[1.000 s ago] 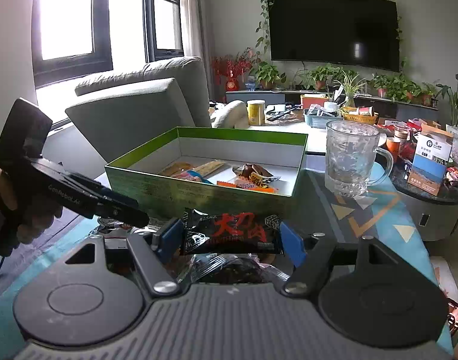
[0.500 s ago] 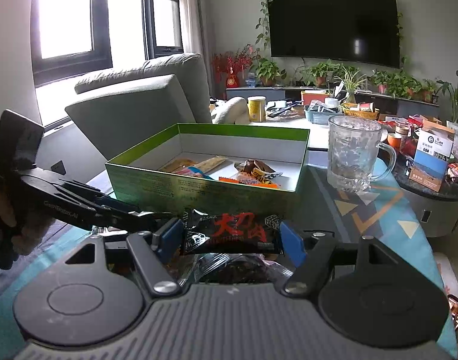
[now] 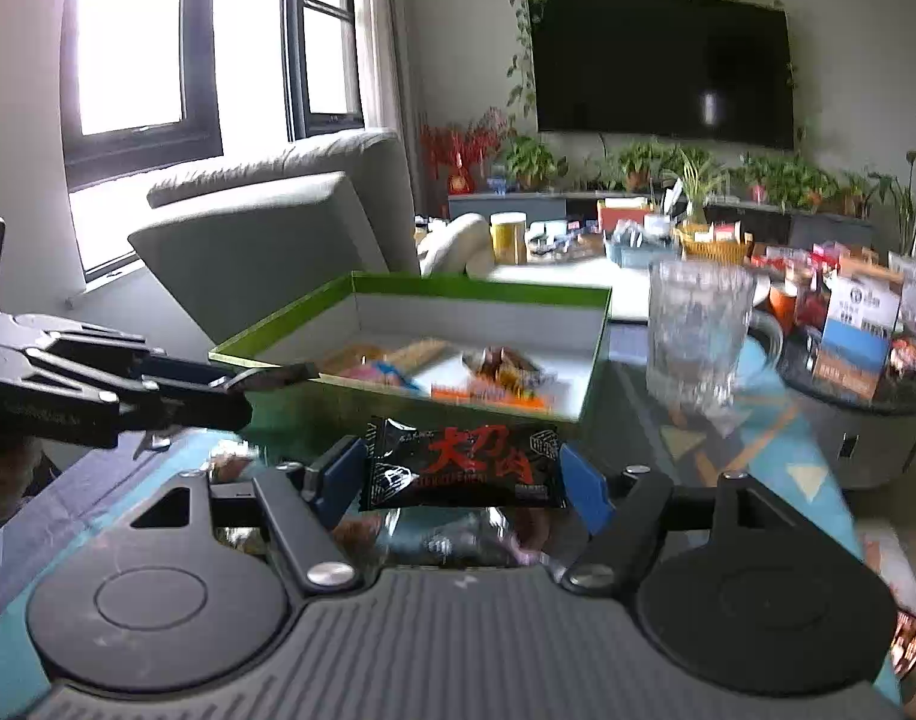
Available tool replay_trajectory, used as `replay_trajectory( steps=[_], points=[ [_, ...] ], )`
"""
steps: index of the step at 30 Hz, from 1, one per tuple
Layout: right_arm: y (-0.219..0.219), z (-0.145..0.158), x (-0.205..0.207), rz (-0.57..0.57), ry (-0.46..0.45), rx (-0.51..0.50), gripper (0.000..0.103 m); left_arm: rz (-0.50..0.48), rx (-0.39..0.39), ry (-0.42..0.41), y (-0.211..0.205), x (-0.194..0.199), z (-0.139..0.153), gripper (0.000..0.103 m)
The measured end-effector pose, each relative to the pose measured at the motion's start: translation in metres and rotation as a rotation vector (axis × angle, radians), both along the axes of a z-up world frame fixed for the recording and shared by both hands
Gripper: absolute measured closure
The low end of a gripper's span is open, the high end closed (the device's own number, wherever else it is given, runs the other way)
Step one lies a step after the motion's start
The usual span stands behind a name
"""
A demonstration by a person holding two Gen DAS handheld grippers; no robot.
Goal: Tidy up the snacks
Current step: 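Lift the white packet over the box while the right tool carries the black-red packet there, then release the white packet into the box while the right tool releases the black-red packet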
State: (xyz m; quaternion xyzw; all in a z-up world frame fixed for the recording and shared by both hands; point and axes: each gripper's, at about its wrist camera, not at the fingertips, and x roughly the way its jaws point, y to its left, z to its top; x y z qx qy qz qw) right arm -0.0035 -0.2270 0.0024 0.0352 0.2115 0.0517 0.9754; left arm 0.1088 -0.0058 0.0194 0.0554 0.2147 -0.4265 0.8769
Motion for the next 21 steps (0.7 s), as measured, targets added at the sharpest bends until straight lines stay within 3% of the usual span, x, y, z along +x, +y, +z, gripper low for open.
replay_trajectory(
  steps=[9,13,21],
  points=[
    [0.006,0.019,0.042,0.020,-0.081,-0.005,0.045,0.211,0.057,-0.130,-0.036,0.046,0.009,0.066],
    [0.006,0.016,0.066,0.003,-0.065,0.024,0.045,0.290,0.079,-0.092,-0.044,0.075,-0.002,0.066],
    [0.001,-0.002,0.093,-0.043,0.018,0.047,0.045,0.346,0.133,-0.036,-0.052,0.105,-0.031,0.065]
  ],
)
